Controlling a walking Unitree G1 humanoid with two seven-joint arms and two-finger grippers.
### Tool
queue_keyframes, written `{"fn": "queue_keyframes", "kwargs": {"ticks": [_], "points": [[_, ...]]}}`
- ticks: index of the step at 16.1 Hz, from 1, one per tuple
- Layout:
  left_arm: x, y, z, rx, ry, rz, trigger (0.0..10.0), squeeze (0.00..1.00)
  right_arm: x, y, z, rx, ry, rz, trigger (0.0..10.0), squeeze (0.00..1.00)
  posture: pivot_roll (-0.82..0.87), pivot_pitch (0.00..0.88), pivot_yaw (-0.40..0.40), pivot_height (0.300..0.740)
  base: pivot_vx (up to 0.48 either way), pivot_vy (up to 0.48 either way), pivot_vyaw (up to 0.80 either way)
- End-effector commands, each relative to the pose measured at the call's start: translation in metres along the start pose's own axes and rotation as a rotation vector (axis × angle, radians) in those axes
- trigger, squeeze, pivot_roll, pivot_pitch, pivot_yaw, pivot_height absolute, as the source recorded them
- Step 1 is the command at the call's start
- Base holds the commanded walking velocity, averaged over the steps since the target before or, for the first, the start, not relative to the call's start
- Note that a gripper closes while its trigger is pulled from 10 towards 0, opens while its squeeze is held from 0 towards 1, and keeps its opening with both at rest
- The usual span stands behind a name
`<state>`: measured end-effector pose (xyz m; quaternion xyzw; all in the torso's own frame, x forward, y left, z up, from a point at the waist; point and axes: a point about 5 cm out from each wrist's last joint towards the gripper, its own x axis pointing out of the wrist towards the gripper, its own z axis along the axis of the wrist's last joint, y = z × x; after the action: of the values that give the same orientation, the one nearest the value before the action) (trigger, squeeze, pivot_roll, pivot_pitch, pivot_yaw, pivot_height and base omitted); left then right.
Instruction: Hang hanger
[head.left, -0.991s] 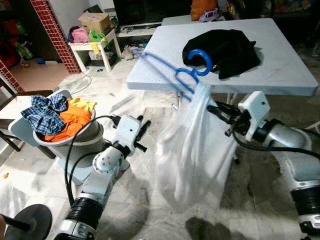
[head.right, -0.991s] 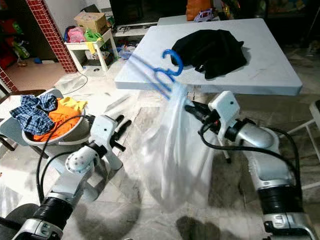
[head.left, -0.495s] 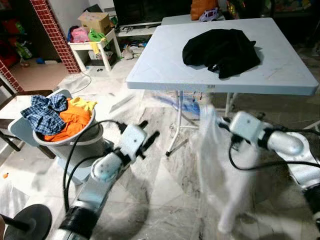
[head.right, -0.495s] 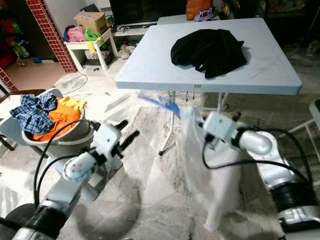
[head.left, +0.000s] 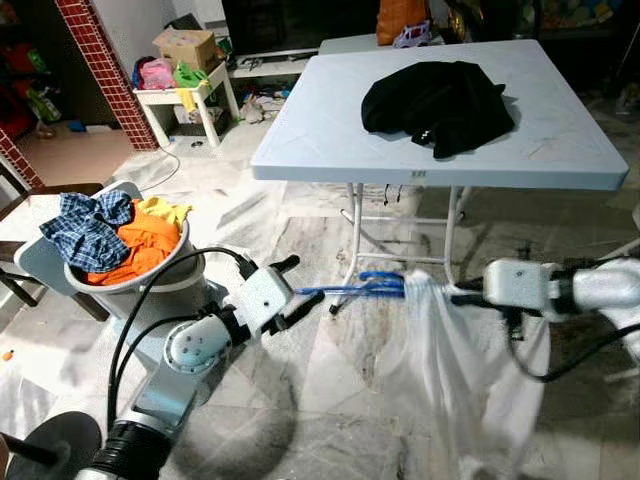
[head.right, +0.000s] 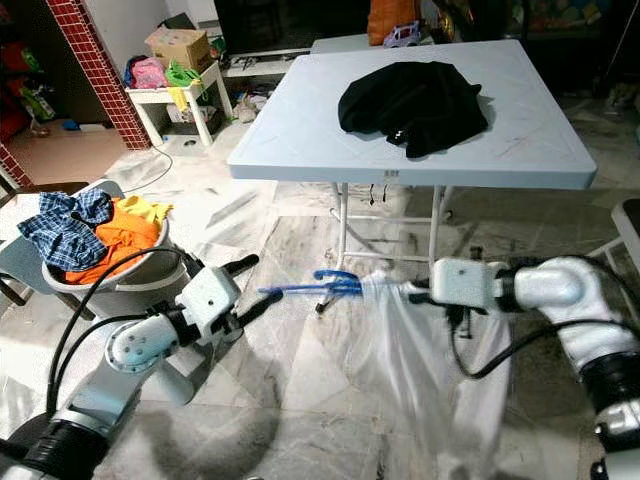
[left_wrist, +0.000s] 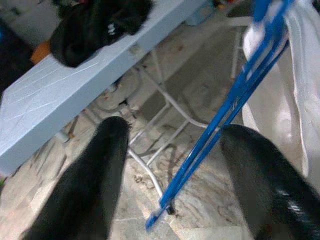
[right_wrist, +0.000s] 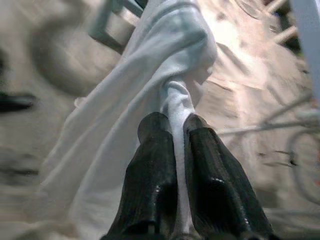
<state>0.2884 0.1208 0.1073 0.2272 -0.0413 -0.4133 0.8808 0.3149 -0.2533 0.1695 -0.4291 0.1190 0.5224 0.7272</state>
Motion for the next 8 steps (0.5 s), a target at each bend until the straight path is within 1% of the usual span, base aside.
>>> {"fn": "queue_keyframes", "kwargs": {"ticks": [1,3,4,5,6,8], "points": [[-0.002,-0.002,0.000,0.017,0.002,-0.037,10.0,1.00,-0.017,-0.024,0.018,-0.047,-0.066,-0.072,10.0,0.00,-0.11,0.000,0.132,0.740,0.000,0.000,0.00],[-0.002,-0.005,-0.002,0.034,0.019,-0.089,10.0,1.00,-0.023,-0.032,0.023,-0.052,-0.080,-0.060,10.0,0.00,-0.12,0.000,0.132,0.740,0.000,0.000,0.00],[-0.002,-0.006,-0.002,0.035,0.023,-0.097,10.0,1.00,-0.023,-0.034,0.024,-0.055,-0.083,-0.064,10.0,0.00,-0.12,0.000,0.132,0.740,0.000,0.000,0.00],[-0.002,-0.004,-0.003,0.034,0.036,-0.123,10.0,1.00,-0.024,-0.036,0.026,-0.066,-0.103,-0.041,10.0,0.00,-0.12,0.000,0.131,0.740,0.000,0.000,0.00],[-0.001,0.000,-0.003,0.055,0.037,-0.118,10.0,1.00,-0.025,-0.034,0.028,-0.069,-0.123,-0.008,10.0,0.00,-0.12,0.000,0.131,0.740,0.000,0.000,0.00],[-0.001,0.011,0.004,0.057,0.012,-0.088,10.0,1.00,-0.027,-0.030,0.027,-0.073,-0.126,0.036,10.0,0.00,-0.12,0.000,0.132,0.740,0.000,0.000,0.00]]}}
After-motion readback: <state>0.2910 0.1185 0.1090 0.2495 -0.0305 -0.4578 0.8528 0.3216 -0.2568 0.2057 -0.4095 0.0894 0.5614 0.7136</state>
